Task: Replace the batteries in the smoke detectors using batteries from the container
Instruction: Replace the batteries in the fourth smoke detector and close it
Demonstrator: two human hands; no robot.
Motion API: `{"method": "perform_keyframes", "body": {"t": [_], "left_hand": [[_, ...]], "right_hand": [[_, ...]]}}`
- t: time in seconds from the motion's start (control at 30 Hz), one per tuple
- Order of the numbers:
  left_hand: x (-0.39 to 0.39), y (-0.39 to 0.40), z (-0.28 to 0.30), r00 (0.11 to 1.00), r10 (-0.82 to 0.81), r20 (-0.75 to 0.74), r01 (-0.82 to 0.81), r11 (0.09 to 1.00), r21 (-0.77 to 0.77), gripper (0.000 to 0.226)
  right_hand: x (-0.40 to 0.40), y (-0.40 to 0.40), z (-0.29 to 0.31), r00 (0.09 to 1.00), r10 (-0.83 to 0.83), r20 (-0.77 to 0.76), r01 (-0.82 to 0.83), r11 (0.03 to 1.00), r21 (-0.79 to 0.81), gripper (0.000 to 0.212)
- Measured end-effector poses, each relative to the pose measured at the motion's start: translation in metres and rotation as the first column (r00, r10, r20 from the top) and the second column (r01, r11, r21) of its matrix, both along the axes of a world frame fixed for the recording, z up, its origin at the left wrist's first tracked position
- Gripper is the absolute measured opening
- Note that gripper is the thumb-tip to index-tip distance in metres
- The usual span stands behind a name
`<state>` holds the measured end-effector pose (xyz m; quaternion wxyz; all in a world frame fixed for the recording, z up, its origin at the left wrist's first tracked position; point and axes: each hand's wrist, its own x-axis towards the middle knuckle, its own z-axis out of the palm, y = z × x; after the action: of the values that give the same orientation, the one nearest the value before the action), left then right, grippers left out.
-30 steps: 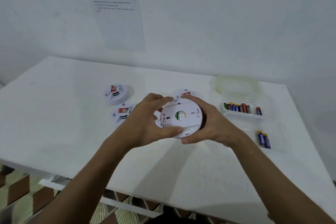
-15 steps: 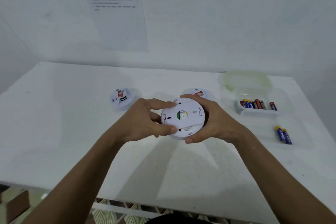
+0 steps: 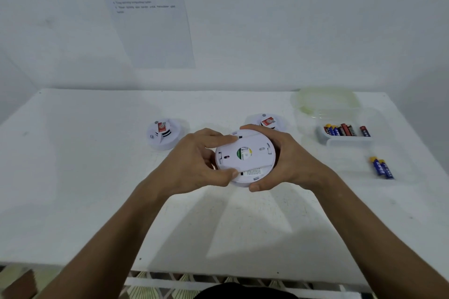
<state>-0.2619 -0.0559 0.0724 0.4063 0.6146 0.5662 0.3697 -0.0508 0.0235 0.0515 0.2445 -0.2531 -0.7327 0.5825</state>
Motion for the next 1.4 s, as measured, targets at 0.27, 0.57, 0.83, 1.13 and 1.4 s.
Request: {"method": "perform_keyframes", "body": {"t": [0.27, 0.57, 0.83, 1.13, 1.4], "left_hand": [[-0.001, -0.014, -0.007, 0.981, 0.172, 0.087, -0.177, 0.983, 0.052, 0.061], [0.004, -0.025, -0.013, 0.942, 0.335, -0.015, -0.326, 0.927, 0.183, 0.061], [-0.018, -0.024, -0.007, 0.998, 0.057, -0.017, -0.057, 0.998, 0.035, 0.071], [-0.007, -0.016, -0.013, 0.987, 0.16, -0.025, -0.157, 0.984, 0.081, 0.068], [-0.006, -0.006, -0.005, 1.0, -0.029, -0.003, 0.03, 0.995, 0.092, 0.06]], "right_hand": [[-0.015, -0.01, 0.004, 1.0, -0.008, 0.0, 0.008, 0.999, 0.048, 0.089], [-0.027, -0.015, 0.0, 1.0, -0.016, -0.026, 0.018, 0.997, 0.077, 0.089], [-0.024, -0.01, 0.003, 0.998, 0.069, 0.001, -0.069, 0.998, 0.007, 0.093], [-0.019, -0.005, 0.005, 0.998, 0.057, -0.013, -0.057, 0.998, 0.03, 0.091], [-0.009, 0.008, 0.007, 0.991, 0.134, 0.03, -0.135, 0.991, 0.024, 0.094]]}}
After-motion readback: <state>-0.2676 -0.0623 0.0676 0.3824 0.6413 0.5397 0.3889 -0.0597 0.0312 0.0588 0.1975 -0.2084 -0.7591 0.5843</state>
